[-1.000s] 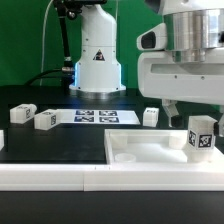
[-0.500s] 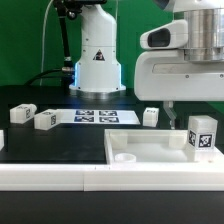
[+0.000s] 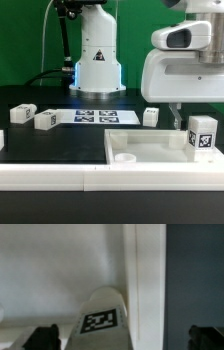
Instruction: Assemble one leg
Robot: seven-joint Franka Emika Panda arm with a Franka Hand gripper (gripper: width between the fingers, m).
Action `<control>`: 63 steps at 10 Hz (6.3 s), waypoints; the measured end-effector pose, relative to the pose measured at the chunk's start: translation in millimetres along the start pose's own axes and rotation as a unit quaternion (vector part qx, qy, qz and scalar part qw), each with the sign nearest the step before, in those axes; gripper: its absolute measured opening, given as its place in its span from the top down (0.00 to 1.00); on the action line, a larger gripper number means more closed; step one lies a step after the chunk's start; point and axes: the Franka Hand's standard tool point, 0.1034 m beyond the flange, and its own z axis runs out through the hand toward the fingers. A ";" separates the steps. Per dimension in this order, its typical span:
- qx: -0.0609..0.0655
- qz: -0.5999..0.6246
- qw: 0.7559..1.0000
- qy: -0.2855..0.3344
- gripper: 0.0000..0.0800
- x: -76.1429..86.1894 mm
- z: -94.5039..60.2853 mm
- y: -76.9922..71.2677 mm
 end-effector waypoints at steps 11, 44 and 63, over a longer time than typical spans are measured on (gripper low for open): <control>0.005 0.061 0.998 0.011 0.63 1.5 1.4 8.7; 0.006 -0.038 0.999 0.035 0.38 8.3 -0.1 6.2; 0.008 0.291 0.955 0.050 0.36 7.3 0.7 25.0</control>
Offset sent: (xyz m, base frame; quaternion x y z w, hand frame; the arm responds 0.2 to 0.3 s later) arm 0.0000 0.0000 0.0000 0.0000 0.0000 0.0000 1.0000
